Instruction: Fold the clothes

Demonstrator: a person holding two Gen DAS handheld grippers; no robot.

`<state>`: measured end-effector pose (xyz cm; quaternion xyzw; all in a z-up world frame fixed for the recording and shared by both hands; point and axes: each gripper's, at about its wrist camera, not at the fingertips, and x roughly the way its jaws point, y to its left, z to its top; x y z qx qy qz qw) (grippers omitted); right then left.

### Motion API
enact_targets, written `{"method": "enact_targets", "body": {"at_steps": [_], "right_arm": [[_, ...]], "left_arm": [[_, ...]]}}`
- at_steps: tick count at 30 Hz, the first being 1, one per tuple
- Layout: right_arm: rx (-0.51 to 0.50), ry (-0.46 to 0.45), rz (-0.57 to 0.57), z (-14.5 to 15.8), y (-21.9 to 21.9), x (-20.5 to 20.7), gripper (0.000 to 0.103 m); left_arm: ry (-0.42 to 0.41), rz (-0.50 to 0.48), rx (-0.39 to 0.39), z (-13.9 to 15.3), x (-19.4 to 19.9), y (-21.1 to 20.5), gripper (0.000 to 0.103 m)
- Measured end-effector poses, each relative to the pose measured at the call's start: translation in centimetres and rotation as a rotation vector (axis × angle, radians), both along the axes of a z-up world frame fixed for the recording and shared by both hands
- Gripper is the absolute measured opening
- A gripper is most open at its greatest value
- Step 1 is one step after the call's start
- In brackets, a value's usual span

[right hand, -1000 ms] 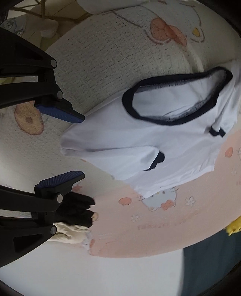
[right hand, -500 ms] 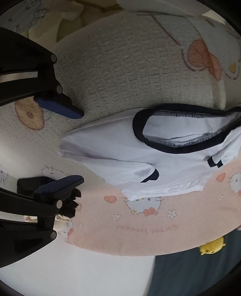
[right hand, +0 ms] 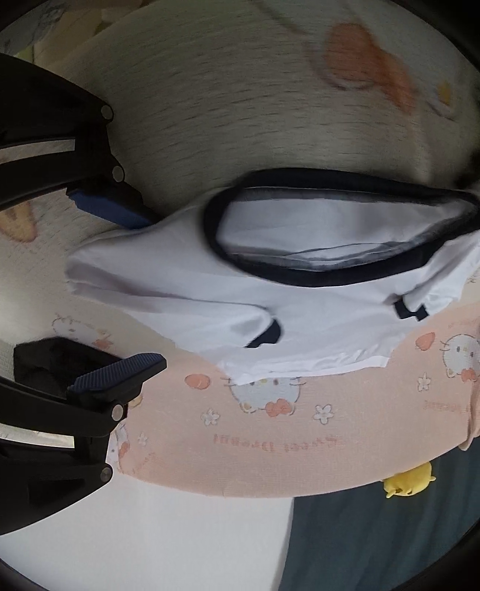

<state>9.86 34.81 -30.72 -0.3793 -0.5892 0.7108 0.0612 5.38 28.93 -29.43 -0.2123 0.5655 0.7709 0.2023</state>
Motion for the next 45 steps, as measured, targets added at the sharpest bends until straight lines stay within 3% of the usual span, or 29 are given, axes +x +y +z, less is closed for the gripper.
{"method": "enact_targets", "body": {"at_steps": [6,9,17,20,22,26,28,33,35,36,40,43,45], "right_arm": [[-0.021,0.043,-0.093,0.3,1.2,-0.7,0.067],[-0.013,0.039,-0.118,0.5,1.0,-1.5,0.067],[-0.187,0.023,-0.159,2.0,3.2,-1.7,0.067],[-0.284,0.013,-0.201,2.5,4.3,-2.0,0.066],[-0.361,-0.007,-0.235,2.9,4.9,-2.2,0.062],[-0.489,-0.109,-0.275,3.4,5.7,-3.2,0.038],[-0.494,-0.157,-0.272,3.4,5.6,-3.7,0.033],[-0.602,-0.244,-0.326,3.7,6.5,-4.5,0.020],[-0.621,-0.276,-0.332,3.6,6.5,-4.8,0.012],[-0.631,-0.293,-0.336,3.6,6.5,-4.9,0.012],[-0.652,-0.340,-0.349,3.7,6.8,-5.6,0.011],[-0.740,-0.388,-0.385,4.1,8.0,-6.4,0.010],[-0.831,-0.411,-0.423,4.6,9.3,-7.1,0.007]], "left_arm": [[0.003,0.083,0.014,0.1,-1.0,-1.8,0.095],[0.012,0.077,0.006,0.1,-0.6,-1.5,0.092],[-0.048,0.048,0.040,-0.3,0.2,-2.1,0.053],[-0.090,0.065,0.066,-0.2,-0.2,-2.3,0.051],[-0.097,0.062,0.053,-0.1,-0.3,-2.2,0.051],[-0.139,0.057,0.052,0.1,-0.9,-2.2,0.051],[-0.191,0.073,0.068,0.5,-1.4,-2.4,0.051],[-0.417,0.160,0.155,1.8,-4.5,-3.0,0.048],[-0.513,0.180,0.199,2.0,-5.4,-3.5,0.032],[-0.550,0.187,0.214,2.1,-5.6,-3.6,0.030],[-0.591,0.185,0.201,2.1,-5.8,-3.3,0.024],[-0.642,0.188,0.195,2.3,-6.4,-3.3,0.023],[-0.718,0.219,0.210,2.6,-7.6,-3.4,0.023]]}}
